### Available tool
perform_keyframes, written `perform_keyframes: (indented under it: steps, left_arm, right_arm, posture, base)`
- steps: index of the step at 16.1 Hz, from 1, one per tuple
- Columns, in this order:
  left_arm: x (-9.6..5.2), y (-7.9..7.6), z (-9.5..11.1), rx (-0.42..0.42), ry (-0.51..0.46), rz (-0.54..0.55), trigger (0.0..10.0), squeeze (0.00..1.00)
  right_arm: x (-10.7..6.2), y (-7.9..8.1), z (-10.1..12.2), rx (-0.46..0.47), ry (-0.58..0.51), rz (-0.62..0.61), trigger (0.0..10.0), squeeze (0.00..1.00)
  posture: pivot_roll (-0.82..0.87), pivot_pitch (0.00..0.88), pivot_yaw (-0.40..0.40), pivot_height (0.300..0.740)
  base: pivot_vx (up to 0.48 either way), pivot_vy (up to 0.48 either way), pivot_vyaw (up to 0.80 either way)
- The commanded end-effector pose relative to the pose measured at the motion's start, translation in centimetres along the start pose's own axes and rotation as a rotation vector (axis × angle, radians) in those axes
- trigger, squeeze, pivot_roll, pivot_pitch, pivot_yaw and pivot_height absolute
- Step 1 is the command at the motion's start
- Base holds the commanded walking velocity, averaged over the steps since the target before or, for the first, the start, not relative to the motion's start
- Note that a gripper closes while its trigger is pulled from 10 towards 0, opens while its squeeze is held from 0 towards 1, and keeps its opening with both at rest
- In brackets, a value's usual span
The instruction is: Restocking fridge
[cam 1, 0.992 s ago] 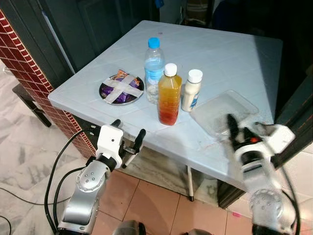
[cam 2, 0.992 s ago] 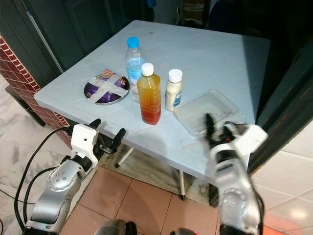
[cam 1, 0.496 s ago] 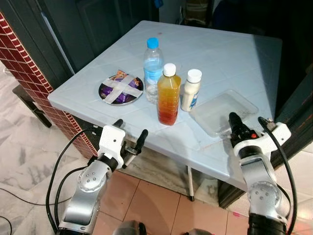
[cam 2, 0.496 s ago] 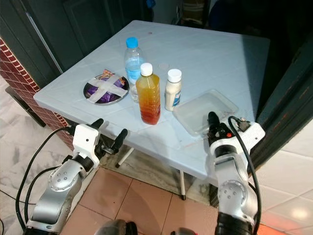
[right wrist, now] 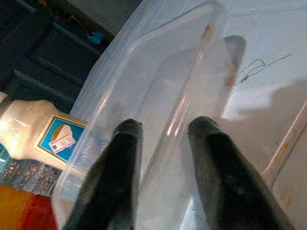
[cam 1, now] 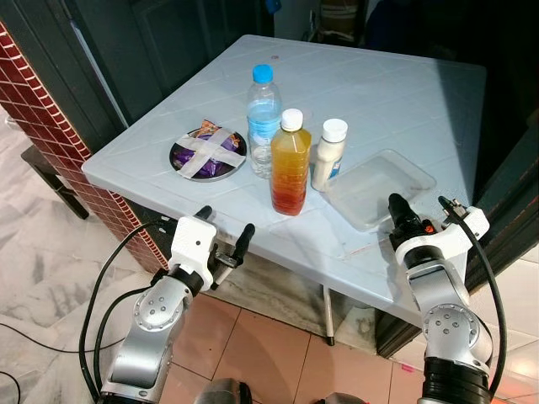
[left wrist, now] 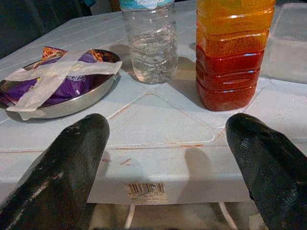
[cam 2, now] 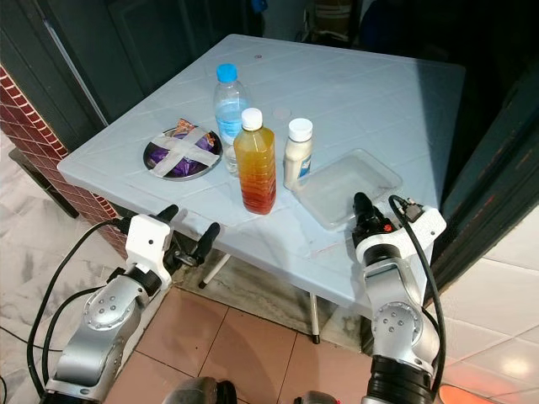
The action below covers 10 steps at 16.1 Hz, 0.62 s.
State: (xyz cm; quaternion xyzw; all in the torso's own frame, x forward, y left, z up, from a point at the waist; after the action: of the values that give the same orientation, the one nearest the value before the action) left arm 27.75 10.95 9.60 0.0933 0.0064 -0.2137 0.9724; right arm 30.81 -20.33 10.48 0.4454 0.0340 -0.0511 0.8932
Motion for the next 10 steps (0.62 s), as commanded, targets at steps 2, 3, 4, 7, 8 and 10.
perform_keyframes:
  steps: [2,3,4,7,8,10]
  left_arm:
    - [-0.29,0.37,0.05,0.013,0.002,0.015,10.0,0.0]
    - [-0.28,0.36,0.04,0.013,0.001,0.015,10.0,0.0]
    - [-0.27,0.35,0.04,0.013,0.001,0.015,10.0,0.0]
    - [-0.24,0.37,0.04,0.014,0.001,0.016,10.0,0.0]
    - [-0.24,0.37,0.03,0.014,0.002,0.017,10.0,0.0]
    - [-0.2,0.37,0.03,0.015,0.001,0.016,10.0,0.0]
  right_arm:
    - [-0.08,-0.28,-0.8,0.015,0.036,-0.011,0.0,0.0]
    - [-0.11,-0.38,-0.83,0.015,0.037,-0.013,0.0,0.0]
    - [-0.11,-0.51,-0.84,0.016,0.039,-0.016,0.0,0.0]
    - [-0.19,-0.8,-0.88,0.015,0.045,-0.024,0.0,0.0]
    - [-0.19,-0.82,-0.9,0.016,0.046,-0.026,0.0,0.0]
    - [-0.19,-0.81,-0.95,0.014,0.047,-0.025,0.0,0.0]
  posture:
    - [-0.02,0.039,0.084,0.74]
    - [-0.02,0.04,0.085,0.74]
    - [-0.02,0.04,0.085,0.74]
    - [-0.02,0.039,0.085,0.74]
    - [-0.02,0.038,0.085,0.74]
    - [-0.02,0.037,0.084,0.74]
  base:
    - [0.0,0.0,0.0]
    - [0.0,0.0,0.0]
    - [0.0,0.0,0.0]
    - [0.0,0.0,0.0]
    - [0.0,0.0,0.0]
    - [0.0,0.0,0.0]
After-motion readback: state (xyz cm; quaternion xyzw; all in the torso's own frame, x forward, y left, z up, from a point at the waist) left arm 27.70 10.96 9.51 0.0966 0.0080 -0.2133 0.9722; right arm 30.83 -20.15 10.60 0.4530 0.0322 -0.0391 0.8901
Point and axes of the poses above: a point about 5 cm out from each wrist's last joint towards the gripper, its own x axis pointing out of the wrist towards the gripper, its own z axis along the axis of the wrist's last joint, y = z × x, the point moved 3 cm from there along x, pointing out of the wrist towards the gripper, and after that the axes turned 5 degrees about x, right-handed, at the moved point
